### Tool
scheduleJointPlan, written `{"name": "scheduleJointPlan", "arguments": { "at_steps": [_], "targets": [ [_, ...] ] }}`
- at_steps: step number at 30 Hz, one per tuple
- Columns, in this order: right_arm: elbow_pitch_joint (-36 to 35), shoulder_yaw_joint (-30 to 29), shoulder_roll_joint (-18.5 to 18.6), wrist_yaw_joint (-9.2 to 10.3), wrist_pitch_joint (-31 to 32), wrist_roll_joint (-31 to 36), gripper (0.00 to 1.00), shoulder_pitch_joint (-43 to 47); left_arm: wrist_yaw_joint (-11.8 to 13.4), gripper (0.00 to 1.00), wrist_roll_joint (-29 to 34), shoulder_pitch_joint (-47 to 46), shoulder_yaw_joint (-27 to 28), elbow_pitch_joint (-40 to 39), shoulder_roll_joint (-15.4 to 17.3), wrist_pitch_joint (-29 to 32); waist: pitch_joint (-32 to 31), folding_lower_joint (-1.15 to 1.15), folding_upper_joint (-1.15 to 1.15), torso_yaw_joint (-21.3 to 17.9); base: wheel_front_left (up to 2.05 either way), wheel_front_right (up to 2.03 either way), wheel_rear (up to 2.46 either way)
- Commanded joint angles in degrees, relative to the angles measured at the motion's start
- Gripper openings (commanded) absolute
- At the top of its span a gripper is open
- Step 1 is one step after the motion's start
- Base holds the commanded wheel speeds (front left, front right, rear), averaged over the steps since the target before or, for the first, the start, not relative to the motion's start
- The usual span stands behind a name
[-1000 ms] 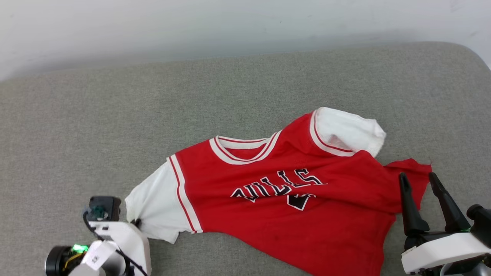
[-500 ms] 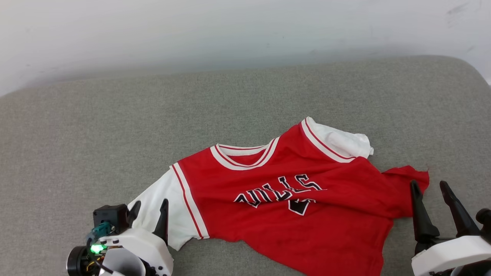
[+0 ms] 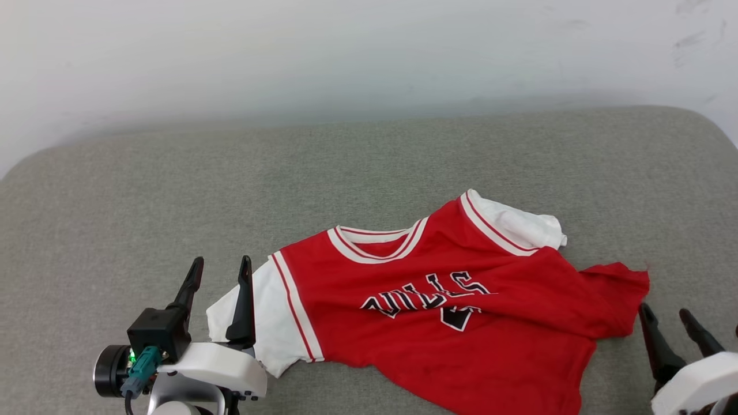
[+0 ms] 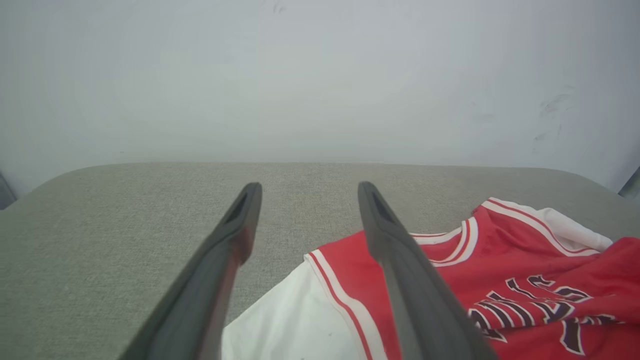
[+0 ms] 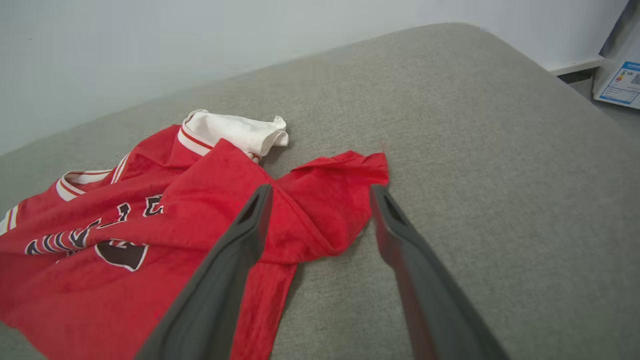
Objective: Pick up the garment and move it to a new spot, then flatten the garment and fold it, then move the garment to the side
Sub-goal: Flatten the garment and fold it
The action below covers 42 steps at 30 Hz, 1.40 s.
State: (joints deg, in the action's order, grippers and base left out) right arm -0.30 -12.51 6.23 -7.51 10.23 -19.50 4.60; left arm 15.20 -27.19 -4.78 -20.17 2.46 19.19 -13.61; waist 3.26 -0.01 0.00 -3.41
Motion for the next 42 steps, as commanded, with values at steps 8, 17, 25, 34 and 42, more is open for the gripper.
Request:
{"name": "scheduleJointPlan", "arguments": {
  "at_steps": [8, 17, 25, 34, 42],
  "targets": [
    [8.2, 1.4, 9.1, 0.04, 11.2, -7.0, 1.00, -10.7, 0.8, 1.00, 1.0, -1.6, -0.2, -2.8, 0.1, 0.1, 3.7, 0.01, 0.00, 3.7, 0.00, 0.00, 0.00],
    [15.6, 9.0, 17.7, 0.04, 26.5, -12.4, 1.00, -26.4, 0.1, 1.00, 1.9, -6.1, -0.8, -3.8, -1.3, -0.6, 12.2, 0.01, 0.00, 8.1, 0.00, 0.00, 0.00],
    [22.1, 17.0, 21.7, 0.04, 32.4, -14.2, 1.00, -37.1, -0.9, 1.00, 2.5, -10.0, -1.0, -3.1, -3.3, -1.2, 17.9, 0.01, 0.00, 11.0, 0.00, 0.00, 0.00],
    [30.6, 24.9, 20.9, -0.06, 40.1, -18.4, 0.66, -36.7, -1.9, 1.00, 2.5, -10.7, -0.2, -1.2, -4.8, -1.6, 19.5, 0.01, 0.00, 12.0, 0.00, 0.00, 0.00],
    [29.6, 24.4, 21.7, -0.03, 36.1, -20.9, 0.00, -39.2, -3.7, 1.00, -2.5, -9.7, 1.3, 2.0, -1.3, 7.4, 17.1, 0.01, 0.00, 10.8, 0.00, 0.00, 0.00]
  ]
}}
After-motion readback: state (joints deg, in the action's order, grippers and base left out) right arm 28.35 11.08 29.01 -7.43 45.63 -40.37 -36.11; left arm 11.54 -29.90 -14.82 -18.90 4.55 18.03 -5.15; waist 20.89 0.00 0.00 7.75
